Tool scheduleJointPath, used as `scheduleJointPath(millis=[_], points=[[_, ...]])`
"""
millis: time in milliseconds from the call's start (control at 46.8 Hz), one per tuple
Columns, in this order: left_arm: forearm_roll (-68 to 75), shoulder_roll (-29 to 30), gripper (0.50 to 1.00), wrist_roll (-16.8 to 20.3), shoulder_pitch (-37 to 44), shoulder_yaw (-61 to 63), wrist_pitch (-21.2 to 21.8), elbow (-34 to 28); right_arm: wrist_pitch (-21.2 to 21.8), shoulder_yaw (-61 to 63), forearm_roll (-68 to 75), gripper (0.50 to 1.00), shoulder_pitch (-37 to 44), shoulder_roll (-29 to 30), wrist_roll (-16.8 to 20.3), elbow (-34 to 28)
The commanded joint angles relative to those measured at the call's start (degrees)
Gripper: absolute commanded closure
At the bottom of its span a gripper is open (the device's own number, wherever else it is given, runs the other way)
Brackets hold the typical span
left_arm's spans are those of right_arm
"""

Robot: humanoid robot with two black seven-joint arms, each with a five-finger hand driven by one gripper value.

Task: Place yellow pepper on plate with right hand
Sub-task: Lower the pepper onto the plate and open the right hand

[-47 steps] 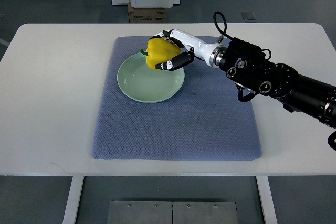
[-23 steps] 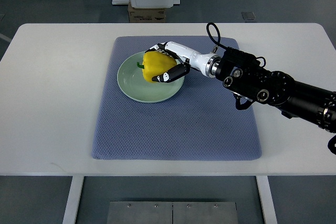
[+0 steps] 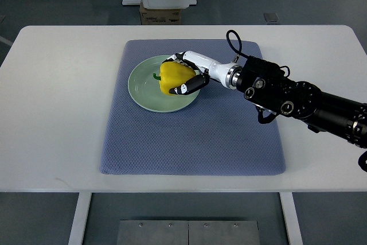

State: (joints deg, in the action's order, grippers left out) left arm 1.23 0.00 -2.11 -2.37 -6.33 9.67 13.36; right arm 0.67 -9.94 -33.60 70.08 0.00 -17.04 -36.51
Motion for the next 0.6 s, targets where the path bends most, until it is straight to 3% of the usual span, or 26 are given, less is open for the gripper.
scheduleJointPath(millis=[0,214,299,427,577], points=[[0.00,0.00,0.500,0.00,0.00,0.00,0.00,0.00,0.04,0.01,0.03,0.961,-0.03,0.00,0.42,-0.14],[0.00,0.00,0.500,0.00,0.00,0.00,0.00,0.00,0.04,0.01,0.03,0.867,-0.03,0.00,1.30,-0.84],[0.00,0.00,0.500,0.00,0.00,0.00,0.00,0.00,0.12,0.01,0.03,0.798,-0.03,0.00,1.39,-0.84],[0.00,0.00,0.500,0.00,0.00,0.00,0.00,0.00,0.12,0.01,0.12,0.641,-0.03,0.00,1.39,-0.93],[0.00,0.00,0.500,0.00,0.00,0.00,0.00,0.00,0.12,0.01,0.21,0.549,0.06,0.00,1.39,-0.84]])
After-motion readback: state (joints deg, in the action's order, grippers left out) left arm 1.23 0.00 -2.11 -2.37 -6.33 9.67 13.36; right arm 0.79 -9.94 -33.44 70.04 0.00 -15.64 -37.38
